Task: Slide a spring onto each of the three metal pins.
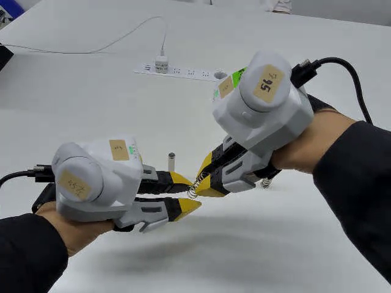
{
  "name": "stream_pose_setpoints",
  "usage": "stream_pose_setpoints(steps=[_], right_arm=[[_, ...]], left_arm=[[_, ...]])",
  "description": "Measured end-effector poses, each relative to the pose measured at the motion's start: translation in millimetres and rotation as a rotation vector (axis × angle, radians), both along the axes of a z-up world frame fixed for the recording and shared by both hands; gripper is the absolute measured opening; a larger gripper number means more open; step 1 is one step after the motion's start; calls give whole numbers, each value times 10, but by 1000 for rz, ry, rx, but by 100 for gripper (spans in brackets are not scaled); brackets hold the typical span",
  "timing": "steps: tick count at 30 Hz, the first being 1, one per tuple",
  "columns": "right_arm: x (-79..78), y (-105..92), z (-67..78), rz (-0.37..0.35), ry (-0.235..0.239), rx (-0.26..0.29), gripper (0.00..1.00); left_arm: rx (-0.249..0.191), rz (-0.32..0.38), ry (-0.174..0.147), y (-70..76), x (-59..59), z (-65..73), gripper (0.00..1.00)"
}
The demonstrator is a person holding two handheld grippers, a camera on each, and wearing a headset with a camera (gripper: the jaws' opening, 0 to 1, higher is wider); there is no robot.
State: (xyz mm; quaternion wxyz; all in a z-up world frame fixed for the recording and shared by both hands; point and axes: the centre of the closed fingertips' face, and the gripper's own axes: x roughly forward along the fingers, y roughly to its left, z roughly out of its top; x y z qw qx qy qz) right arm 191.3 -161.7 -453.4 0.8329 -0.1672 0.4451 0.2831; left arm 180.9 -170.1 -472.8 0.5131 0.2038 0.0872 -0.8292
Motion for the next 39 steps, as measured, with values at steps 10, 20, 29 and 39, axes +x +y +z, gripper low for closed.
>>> stream_pose_setpoints(steps=[10,20,29,39], right_arm=[[71,-61,54,1,-7,-16,12],[173,-112,129,13,-9,-39,12],[330,-158,200,34,-11,-67,12],[555,-218,256,67,-9,-108,12]], left_arm=[[10,61,16,110,154,-50,25],[20,104,27,183,238,-99,32],[15,129,28,202,315,-83,35],[13,148,31,225,358,-79,37]])
